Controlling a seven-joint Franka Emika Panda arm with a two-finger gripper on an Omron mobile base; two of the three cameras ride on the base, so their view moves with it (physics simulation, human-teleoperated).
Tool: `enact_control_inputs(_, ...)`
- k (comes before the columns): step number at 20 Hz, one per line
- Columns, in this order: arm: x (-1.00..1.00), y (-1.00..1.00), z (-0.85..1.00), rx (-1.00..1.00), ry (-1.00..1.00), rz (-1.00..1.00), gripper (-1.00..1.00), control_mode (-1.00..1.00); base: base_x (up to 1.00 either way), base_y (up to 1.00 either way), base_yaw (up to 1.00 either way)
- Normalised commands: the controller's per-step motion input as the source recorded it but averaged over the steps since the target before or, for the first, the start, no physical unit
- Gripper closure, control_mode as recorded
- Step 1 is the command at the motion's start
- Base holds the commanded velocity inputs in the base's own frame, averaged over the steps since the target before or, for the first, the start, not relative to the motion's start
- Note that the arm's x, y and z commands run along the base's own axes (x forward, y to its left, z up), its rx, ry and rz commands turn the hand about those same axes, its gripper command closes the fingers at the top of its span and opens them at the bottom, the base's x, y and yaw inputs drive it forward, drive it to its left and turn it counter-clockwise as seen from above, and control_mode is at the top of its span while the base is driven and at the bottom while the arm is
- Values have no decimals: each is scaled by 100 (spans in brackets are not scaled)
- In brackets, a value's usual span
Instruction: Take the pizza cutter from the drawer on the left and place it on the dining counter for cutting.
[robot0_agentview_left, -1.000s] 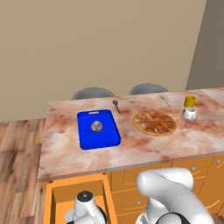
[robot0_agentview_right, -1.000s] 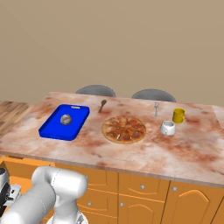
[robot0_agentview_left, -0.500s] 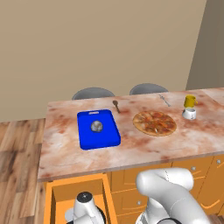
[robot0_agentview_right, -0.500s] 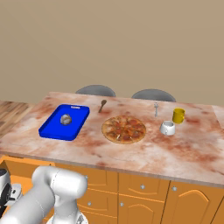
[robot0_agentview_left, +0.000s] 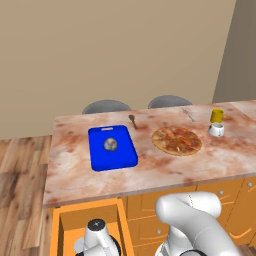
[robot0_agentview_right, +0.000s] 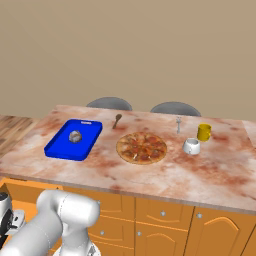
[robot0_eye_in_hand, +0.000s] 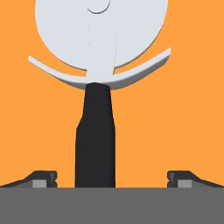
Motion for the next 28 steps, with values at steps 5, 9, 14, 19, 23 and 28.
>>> enact_control_inputs(5,1,0,0,0,0,0,100,-100,0,0,0)
enact_control_inputs(9,0,0,0,0,0,0,100,-100,0,0,0)
enact_control_inputs(14,0,0,0,0,0,0,100,-100,0,0,0)
enact_control_inputs(19,0,0,3,0,-3,0,100,-100,0,0,0)
enact_control_inputs(23,0,0,38,0,-3,-1,100,-100,0,0,0)
enact_control_inputs(28,-22,-3,74,0,0,-9,100,-100,0,0,0)
